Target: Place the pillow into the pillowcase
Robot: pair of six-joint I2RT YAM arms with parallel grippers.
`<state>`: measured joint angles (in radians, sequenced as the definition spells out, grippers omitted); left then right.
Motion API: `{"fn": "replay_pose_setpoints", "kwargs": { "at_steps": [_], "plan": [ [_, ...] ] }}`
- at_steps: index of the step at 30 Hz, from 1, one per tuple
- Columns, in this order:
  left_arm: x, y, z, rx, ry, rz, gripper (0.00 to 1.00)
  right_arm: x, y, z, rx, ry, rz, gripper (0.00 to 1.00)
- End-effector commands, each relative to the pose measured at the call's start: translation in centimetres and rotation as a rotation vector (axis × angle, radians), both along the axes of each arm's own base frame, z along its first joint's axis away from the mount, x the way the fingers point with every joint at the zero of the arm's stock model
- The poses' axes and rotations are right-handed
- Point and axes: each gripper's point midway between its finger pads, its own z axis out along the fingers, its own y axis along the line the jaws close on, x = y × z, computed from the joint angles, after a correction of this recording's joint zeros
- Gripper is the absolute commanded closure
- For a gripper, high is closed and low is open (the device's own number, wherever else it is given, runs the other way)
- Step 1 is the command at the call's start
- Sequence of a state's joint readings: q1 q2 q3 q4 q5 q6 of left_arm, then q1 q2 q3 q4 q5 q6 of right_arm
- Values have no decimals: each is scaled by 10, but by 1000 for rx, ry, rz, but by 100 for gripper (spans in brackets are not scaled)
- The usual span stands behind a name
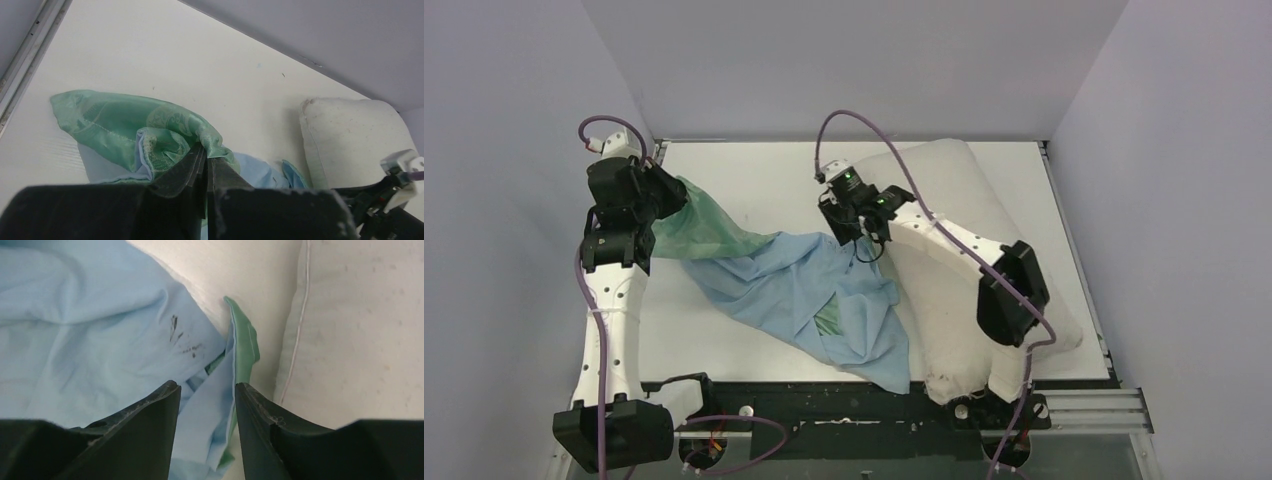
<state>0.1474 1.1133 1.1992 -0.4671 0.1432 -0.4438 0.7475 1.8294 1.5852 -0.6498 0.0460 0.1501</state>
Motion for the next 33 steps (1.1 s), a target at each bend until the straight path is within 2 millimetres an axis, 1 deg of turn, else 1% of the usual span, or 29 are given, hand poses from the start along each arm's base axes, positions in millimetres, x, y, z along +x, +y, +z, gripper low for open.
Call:
{"fn": "replay_pose_setpoints", "kwargs": {
  "at_steps": [1, 2, 3, 5, 8, 13, 16, 19, 20, 21, 23, 24, 26, 28, 29, 32, 33],
  "plan": [
    [3, -5, 25, 1, -94, -25, 100, 42, -2, 3, -236, -175, -22, 56],
    [3, -5, 25, 2, -90, -23, 100, 49, 0, -7, -273, -175, -18, 56],
    [3, -4, 23, 2, -86, -19, 100, 55, 1, -13, -301, -178, -4, 56],
    [3, -4, 20, 1, -78, -17, 100, 63, 9, -20, -326, -179, 28, 56],
    [3, -6, 21, -8, -85, -17, 100, 71, 14, -33, -380, -167, 81, 54],
    [2, -4, 20, -7, -86, -4, 100, 81, 8, -57, -446, -146, 88, 55],
    [3, -4, 15, -9, -77, -4, 100, 86, 2, -65, -505, -159, 93, 61],
    [3, -6, 9, -19, -65, -16, 100, 89, 0, -64, -538, -170, 106, 71],
    [3, -7, 7, -18, -62, -17, 100, 89, -1, -61, -542, -175, 105, 77],
    [3, -6, 6, -17, -59, -12, 100, 89, -2, -57, -541, -179, 105, 85],
    [3, -5, 3, -15, -49, -5, 100, 86, -5, -43, -530, -195, 98, 98],
    [3, -4, 3, -13, -51, -2, 100, 84, -8, -35, -526, -205, 89, 100],
    [3, -3, 5, -10, -53, 3, 100, 77, -21, -15, -533, -211, 57, 100],
    [3, -1, 6, 0, -52, 14, 100, 65, -34, 15, -506, -217, 11, 100],
    [3, 2, 6, 10, -48, 23, 100, 57, -42, 40, -468, -236, -21, 100],
    [1, 11, 5, 41, -27, 56, 100, 28, -67, 93, -365, -271, -100, 100],
    [1, 12, 4, 45, -13, 64, 100, 17, -79, 113, -342, -290, -133, 100]
  ]
}}
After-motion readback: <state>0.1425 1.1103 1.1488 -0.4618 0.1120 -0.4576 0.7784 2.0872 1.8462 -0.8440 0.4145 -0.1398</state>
